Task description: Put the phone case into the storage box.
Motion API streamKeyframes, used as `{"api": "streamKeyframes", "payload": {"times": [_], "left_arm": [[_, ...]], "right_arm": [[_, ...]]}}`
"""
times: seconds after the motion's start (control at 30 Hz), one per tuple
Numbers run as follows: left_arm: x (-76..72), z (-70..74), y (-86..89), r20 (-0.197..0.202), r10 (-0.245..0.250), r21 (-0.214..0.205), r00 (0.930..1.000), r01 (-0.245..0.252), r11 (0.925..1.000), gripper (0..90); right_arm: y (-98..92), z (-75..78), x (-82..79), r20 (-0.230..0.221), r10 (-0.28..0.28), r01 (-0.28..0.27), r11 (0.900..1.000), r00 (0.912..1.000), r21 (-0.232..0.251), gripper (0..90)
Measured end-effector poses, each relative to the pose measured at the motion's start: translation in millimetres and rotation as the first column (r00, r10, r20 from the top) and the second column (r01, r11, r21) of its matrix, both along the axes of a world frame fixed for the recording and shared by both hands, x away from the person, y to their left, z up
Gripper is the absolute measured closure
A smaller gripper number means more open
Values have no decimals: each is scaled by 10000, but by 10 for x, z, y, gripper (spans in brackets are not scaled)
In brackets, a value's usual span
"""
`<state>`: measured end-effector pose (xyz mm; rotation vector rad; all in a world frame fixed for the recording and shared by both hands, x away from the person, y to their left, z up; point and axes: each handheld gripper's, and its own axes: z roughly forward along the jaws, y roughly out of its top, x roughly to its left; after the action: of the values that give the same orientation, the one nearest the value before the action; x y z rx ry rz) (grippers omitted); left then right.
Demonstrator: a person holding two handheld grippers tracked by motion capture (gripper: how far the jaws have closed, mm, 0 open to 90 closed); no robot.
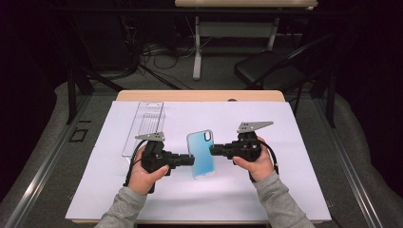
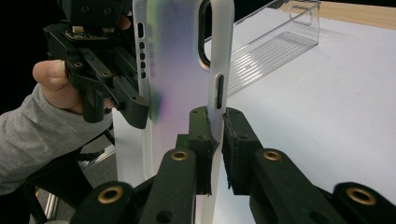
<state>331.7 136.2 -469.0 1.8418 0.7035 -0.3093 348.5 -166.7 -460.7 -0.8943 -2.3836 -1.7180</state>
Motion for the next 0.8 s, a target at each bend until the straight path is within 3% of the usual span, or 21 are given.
{"api": "streamKeyframes", "payload": {"times": [0.8], "left_arm": [[-1,4,4,43,178,-109,9998,-178,9998,809]], "right_arm": [[-4,11,-16,86,-158,158,9999,9998,45,834]]}}
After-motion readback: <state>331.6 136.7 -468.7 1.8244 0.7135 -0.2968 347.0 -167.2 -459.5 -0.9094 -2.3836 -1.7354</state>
